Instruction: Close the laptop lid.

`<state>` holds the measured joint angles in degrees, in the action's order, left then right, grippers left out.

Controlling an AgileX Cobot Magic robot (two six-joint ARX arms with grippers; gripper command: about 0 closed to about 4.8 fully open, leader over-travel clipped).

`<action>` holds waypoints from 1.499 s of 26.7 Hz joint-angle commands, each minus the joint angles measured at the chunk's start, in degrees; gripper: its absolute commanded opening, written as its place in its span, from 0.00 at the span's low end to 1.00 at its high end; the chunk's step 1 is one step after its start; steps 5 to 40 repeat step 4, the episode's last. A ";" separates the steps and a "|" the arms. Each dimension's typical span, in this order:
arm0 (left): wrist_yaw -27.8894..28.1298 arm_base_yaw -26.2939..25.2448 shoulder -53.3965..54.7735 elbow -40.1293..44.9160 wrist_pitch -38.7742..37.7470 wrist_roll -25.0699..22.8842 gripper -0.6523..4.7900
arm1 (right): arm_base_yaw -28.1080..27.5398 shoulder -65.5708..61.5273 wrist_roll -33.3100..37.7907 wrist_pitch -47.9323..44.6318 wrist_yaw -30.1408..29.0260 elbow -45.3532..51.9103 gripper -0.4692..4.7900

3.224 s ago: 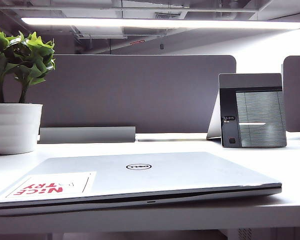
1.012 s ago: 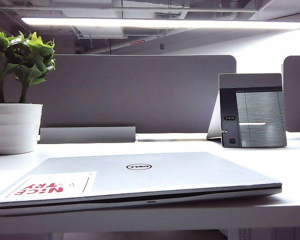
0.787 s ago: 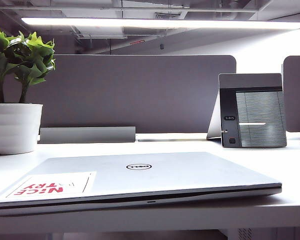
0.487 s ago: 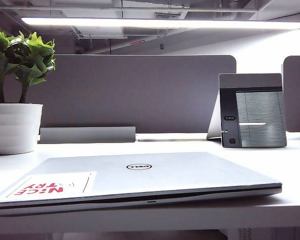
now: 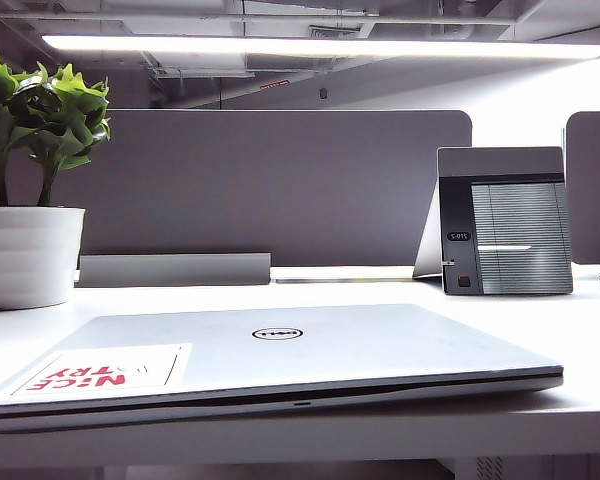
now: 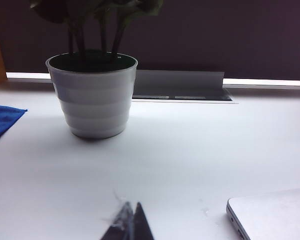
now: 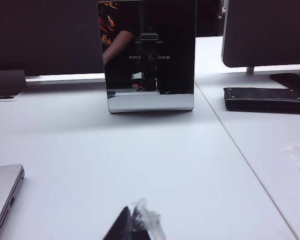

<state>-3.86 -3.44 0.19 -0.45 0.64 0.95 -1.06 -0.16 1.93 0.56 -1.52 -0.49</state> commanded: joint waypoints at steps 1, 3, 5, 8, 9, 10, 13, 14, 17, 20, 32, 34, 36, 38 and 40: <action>0.00 0.09 0.04 -0.04 0.68 -0.09 0.11 | 0.09 0.04 0.20 -0.79 0.07 0.07 0.08; 0.00 0.09 0.04 -0.04 0.68 -0.07 0.11 | 0.09 0.04 0.20 -0.76 0.07 0.07 0.08; 0.00 0.09 0.04 -0.04 0.70 -0.09 0.11 | 0.09 0.04 0.20 -0.76 0.07 0.07 0.08; 0.00 0.09 0.04 -0.04 0.70 -0.09 0.11 | 0.09 0.04 0.20 -0.76 0.07 0.07 0.08; 0.00 0.09 0.04 -0.04 0.70 -0.09 0.11 | 0.09 0.04 0.20 -0.76 0.07 0.07 0.08; 0.00 0.09 0.04 -0.04 0.70 -0.09 0.11 | 0.09 0.04 0.20 -0.76 0.07 0.07 0.08; 0.00 0.09 0.04 -0.04 0.70 -0.09 0.11 | 0.09 0.04 0.20 -0.76 0.07 0.07 0.08; 0.00 0.09 0.04 -0.04 0.70 -0.09 0.11 | 0.09 0.04 0.20 -0.76 0.07 0.07 0.08; 0.00 0.09 0.04 -0.04 0.70 -0.09 0.11 | 0.09 0.04 0.20 -0.76 0.07 0.07 0.08; 0.00 0.09 0.04 -0.04 0.70 -0.09 0.11 | 0.09 0.04 0.20 -0.76 0.07 0.07 0.08; 0.00 0.09 0.04 -0.04 0.70 -0.09 0.11 | 0.09 0.04 0.20 -0.76 0.07 0.07 0.08; 0.00 0.09 0.04 -0.04 0.70 -0.09 0.11 | 0.09 0.04 0.20 -0.76 0.07 0.07 0.08; 0.00 0.09 0.04 -0.04 0.70 -0.09 0.11 | 0.09 0.04 0.20 -0.76 0.07 0.07 0.08; 0.00 0.09 0.04 -0.04 0.70 -0.09 0.11 | 0.09 0.04 0.20 -0.76 0.07 0.07 0.08; 0.00 0.09 0.04 -0.04 0.70 -0.09 0.11 | 0.09 0.04 0.20 -0.76 0.07 0.07 0.08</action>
